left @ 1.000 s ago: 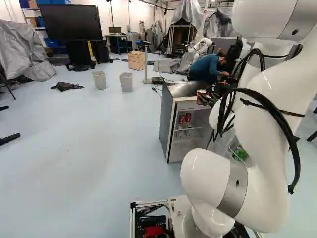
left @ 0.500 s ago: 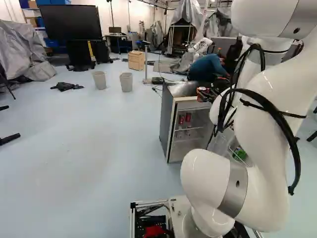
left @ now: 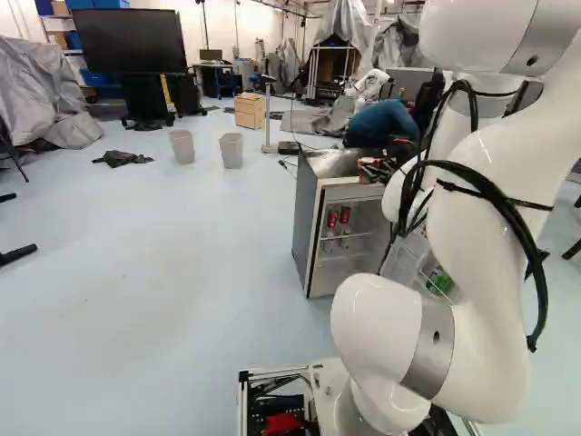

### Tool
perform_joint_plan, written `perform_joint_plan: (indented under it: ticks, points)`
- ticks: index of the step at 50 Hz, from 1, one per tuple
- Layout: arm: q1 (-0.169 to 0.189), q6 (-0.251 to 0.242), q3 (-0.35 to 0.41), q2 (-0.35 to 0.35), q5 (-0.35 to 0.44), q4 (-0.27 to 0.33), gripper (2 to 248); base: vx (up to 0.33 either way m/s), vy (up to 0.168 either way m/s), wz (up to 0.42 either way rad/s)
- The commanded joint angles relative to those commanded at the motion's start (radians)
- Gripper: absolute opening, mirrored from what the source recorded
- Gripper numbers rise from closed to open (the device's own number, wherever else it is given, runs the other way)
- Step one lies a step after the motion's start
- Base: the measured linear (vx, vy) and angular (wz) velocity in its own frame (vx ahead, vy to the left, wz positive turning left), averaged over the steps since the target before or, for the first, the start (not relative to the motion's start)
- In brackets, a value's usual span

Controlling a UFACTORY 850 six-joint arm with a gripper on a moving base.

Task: Grab a drink from the fridge

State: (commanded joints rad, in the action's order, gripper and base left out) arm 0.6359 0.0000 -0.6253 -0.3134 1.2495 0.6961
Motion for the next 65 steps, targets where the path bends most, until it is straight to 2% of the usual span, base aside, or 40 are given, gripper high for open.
perform_joint_plan:
  ticks: [44,58,65]
  points:
    - [-0.055,0.000,-0.173,-0.135,0.000,0.000,92,0.000,0.000,0.000]
    - [-0.059,0.000,-0.188,-0.147,0.000,0.000,92,0.000,0.000,0.000]
    - [-0.059,0.038,-0.189,-0.147,0.000,0.000,92,0.000,0.000,0.000]
